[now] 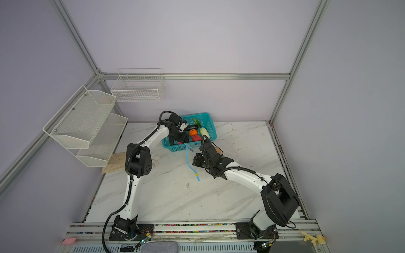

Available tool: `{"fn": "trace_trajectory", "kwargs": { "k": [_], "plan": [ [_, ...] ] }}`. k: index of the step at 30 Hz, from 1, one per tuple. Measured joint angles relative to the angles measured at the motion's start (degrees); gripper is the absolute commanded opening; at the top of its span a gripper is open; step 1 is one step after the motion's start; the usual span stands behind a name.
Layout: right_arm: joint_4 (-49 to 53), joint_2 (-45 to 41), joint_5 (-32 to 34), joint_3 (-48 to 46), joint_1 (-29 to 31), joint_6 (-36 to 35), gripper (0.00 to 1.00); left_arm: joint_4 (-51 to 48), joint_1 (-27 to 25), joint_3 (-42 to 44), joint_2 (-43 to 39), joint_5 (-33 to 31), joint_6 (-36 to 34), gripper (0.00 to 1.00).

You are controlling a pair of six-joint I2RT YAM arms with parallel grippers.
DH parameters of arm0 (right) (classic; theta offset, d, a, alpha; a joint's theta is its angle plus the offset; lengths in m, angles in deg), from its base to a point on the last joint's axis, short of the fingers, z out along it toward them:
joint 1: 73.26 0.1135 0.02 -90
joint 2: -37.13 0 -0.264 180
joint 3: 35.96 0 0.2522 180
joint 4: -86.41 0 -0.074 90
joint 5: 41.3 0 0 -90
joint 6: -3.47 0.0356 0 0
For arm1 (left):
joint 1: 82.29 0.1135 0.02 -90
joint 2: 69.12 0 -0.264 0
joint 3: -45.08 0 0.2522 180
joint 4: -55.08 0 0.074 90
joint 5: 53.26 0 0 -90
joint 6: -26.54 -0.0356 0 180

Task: Place the food in the zip-top bag and seal the zipper
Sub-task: 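Lower the left gripper onto the pink apple in the basket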

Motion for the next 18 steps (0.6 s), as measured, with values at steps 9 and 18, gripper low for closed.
{"fn": "trace_trajectory", "kwargs": {
  "k": [9, 18],
  "plan": [
    [0.0, 0.0, 0.0, 0.0, 0.0, 0.0, 0.0, -0.3, 0.0, 0.0, 0.0, -0.2, 1.3, 0.92],
    [-0.1, 0.1, 0.0, 0.0, 0.0, 0.0, 0.0, -3.2, 0.0, 0.0, 0.0, 1.3, 3.4, 0.97]
  ]
}}
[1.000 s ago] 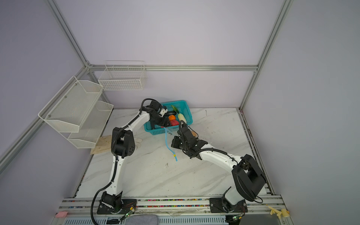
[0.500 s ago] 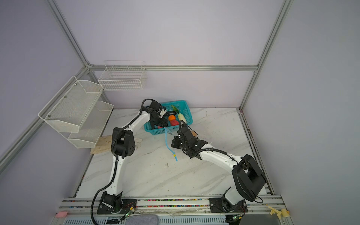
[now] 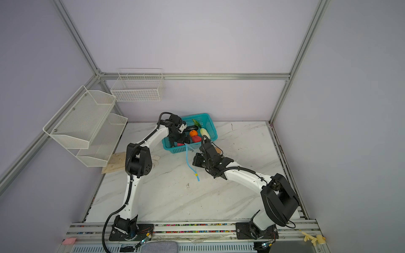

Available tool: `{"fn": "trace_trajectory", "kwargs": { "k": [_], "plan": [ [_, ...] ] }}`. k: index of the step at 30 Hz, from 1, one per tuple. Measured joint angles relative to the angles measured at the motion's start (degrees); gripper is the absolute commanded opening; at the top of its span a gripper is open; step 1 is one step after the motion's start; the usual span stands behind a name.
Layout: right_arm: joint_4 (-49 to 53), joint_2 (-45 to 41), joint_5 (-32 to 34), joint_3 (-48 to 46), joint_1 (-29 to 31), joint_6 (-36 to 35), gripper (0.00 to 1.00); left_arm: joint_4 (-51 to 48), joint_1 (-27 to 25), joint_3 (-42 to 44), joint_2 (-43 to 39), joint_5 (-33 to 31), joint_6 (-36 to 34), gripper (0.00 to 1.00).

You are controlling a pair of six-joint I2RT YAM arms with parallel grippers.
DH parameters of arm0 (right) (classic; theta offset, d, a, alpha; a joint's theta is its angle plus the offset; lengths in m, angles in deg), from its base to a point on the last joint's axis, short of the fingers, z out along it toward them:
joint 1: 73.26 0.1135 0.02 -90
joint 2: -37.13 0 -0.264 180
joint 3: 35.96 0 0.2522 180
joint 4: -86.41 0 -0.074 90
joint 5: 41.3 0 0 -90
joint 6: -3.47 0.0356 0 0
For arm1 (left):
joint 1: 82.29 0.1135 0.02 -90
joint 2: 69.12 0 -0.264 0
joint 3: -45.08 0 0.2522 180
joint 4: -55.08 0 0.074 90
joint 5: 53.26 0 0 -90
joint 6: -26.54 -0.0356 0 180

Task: Place the food in the zip-top bag and seal the zipper
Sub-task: 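Lower the left gripper onto the pink apple in the basket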

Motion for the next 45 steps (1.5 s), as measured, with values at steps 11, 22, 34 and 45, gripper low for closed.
{"fn": "trace_trajectory", "kwargs": {
  "k": [11, 22, 34, 45],
  "plan": [
    [-0.1, 0.0, 0.0, 0.0, 0.0, 0.0, 0.0, -4.2, -0.2, 0.0, -2.5, 0.6, 1.0, 0.91],
    [-0.1, 0.0, 0.0, 0.0, 0.0, 0.0, 0.0, -5.6, -0.7, 0.2, -4.8, 0.9, 1.8, 0.88],
    [-0.1, -0.5, 0.1, 0.0, 0.0, 0.0, 0.0, -5.8, -0.7, 2.4, -4.8, 0.8, 1.9, 0.86],
    [-0.2, -0.7, 0.1, 0.0, 0.0, 0.0, 0.0, -5.4, -0.6, 4.7, -4.8, 0.1, 2.1, 0.82]
  ]
}}
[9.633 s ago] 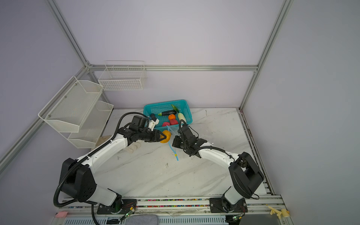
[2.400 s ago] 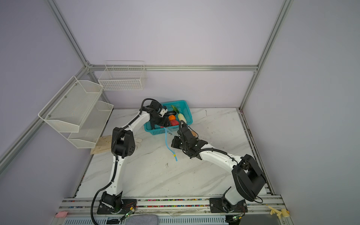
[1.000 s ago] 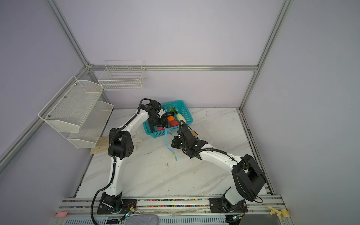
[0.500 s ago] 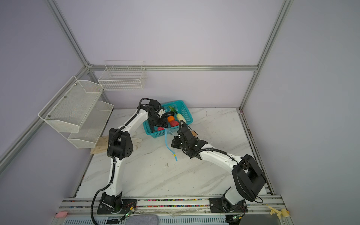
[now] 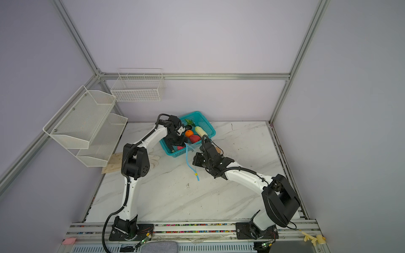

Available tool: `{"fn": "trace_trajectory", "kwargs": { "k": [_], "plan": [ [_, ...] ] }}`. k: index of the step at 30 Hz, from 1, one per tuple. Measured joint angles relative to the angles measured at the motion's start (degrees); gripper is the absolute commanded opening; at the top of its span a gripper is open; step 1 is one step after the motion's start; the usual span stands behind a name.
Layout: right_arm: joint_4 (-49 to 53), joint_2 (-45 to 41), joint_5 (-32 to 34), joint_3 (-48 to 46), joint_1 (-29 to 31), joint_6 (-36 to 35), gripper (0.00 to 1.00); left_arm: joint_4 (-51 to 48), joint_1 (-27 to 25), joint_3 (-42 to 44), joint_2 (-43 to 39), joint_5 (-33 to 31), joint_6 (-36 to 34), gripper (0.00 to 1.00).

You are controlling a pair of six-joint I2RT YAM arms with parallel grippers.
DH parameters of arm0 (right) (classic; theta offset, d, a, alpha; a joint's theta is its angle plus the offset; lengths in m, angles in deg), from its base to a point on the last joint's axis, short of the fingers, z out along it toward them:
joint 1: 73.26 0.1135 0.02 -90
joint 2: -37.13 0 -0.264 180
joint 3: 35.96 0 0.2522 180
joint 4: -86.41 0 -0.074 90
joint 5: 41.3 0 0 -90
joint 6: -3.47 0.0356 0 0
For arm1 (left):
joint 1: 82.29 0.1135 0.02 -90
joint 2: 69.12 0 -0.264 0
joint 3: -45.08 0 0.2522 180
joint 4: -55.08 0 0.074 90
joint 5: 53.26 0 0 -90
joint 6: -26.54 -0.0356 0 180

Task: Place the food in the zip-top bag and seal the zipper
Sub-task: 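Lower the left gripper onto the pink apple in the basket, then close the left gripper on the pink apple and lift it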

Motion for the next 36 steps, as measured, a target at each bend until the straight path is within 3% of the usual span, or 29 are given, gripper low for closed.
{"fn": "trace_trajectory", "kwargs": {
  "k": [13, 36],
  "plan": [
    [0.0, 0.0, 0.0, 0.0, 0.0, 0.0, 0.0, -1.0, -0.1, 0.0, 0.0, 0.0, -0.1, 0.69],
    [0.0, 0.0, 0.0, 0.0, 0.0, 0.0, 0.0, -1.3, 1.9, -0.1, 0.0, 0.6, 3.4, 0.63]
  ]
}}
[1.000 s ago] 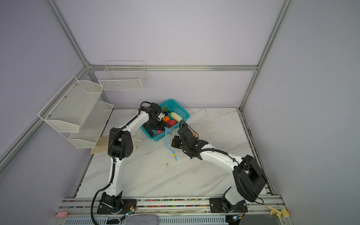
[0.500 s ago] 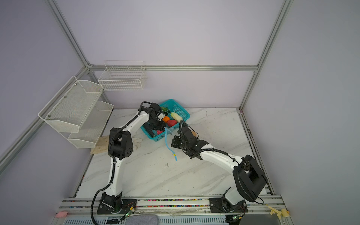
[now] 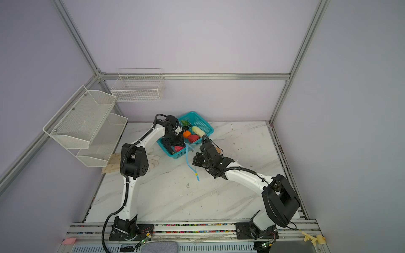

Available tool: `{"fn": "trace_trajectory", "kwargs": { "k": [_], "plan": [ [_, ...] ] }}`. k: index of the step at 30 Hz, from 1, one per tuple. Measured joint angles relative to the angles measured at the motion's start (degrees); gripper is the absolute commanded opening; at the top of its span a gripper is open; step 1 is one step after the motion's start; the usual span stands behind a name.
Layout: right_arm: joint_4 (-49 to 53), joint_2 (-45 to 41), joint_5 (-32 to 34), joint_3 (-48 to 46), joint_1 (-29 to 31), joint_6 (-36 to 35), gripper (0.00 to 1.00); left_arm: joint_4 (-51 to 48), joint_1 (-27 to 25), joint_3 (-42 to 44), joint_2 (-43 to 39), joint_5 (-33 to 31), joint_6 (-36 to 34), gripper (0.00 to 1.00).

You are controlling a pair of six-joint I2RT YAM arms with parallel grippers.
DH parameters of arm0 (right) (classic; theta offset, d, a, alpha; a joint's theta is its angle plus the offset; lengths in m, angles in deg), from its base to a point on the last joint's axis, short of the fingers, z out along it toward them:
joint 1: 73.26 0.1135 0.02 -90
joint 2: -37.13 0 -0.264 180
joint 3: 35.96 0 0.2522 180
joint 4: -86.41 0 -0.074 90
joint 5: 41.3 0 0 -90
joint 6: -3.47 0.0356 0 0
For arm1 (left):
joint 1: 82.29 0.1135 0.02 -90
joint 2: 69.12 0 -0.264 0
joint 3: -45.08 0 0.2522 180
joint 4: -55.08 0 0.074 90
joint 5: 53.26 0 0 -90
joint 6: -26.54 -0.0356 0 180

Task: Place the food in the zip-top bag and seal the zipper
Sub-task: 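Close the left gripper on the pink apple and lift it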

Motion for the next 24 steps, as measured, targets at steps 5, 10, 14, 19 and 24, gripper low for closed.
{"fn": "trace_trajectory", "kwargs": {
  "k": [5, 10, 14, 19, 24],
  "plan": [
    [0.0, 0.0, 0.0, 0.0, 0.0, 0.0, 0.0, 0.5, 0.3, 0.0, -0.2, 0.0, 0.9, 0.63],
    [0.0, 0.0, 0.0, 0.0, 0.0, 0.0, 0.0, 0.9, 0.6, 0.0, -1.3, 0.1, 1.3, 0.62],
    [0.0, 0.0, 0.0, 0.0, 0.0, 0.0, 0.0, 0.9, 0.7, 0.0, -3.0, 0.1, 1.3, 0.62],
    [0.0, 0.0, 0.0, 0.0, 0.0, 0.0, 0.0, 1.6, 0.7, 0.0, -5.5, 0.1, 1.5, 0.61],
    [-0.1, 0.0, -0.1, 0.0, 0.0, 0.0, 0.0, 2.8, 0.9, 0.1, -7.9, 0.2, 2.9, 0.6]
  ]
}}
